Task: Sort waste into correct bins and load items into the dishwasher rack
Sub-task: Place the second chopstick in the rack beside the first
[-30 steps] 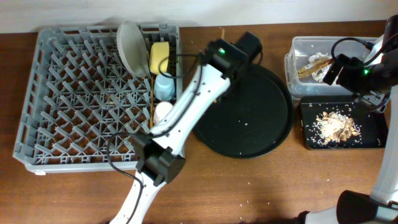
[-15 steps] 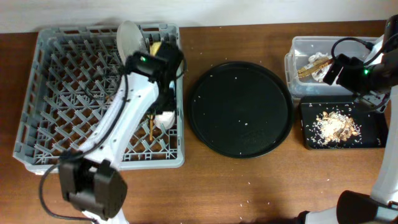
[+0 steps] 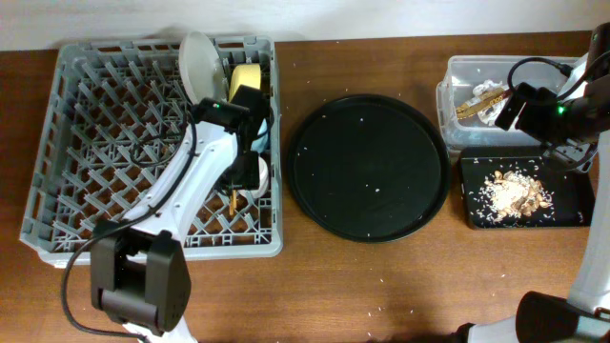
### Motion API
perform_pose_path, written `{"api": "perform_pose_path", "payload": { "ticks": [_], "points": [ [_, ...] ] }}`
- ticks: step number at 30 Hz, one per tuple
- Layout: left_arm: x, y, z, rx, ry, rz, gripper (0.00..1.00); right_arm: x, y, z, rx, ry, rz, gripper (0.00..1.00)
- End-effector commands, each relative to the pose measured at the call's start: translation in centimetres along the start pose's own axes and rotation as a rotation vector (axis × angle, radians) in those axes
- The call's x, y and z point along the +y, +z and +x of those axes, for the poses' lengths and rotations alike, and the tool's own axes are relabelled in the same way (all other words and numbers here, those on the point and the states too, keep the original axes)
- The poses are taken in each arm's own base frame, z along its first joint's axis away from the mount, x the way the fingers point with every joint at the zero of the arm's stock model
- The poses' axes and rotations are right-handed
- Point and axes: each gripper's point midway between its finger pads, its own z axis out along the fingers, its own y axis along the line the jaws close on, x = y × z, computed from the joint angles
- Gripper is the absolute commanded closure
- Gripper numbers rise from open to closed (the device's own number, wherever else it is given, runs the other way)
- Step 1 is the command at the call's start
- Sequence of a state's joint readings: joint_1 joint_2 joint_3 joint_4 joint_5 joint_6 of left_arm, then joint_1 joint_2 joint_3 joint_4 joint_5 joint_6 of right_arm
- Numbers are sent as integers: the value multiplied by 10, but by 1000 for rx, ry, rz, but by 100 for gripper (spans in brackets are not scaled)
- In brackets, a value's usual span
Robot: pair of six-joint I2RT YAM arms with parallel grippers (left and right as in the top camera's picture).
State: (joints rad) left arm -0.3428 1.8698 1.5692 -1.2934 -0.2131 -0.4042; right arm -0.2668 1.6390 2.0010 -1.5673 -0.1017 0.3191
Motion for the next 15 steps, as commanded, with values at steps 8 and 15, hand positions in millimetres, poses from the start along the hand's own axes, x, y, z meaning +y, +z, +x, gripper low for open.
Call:
{"api": "perform_pose_path", "payload": {
  "ticks": [8,15],
  "points": [
    [59,-218,31,-580,-116,276,1,-1,-7,-2,-25,11,2,2],
    [69,-234,43,-637,-128,300,1,-1,-6,-2,-22,11,3,1]
  ]
}}
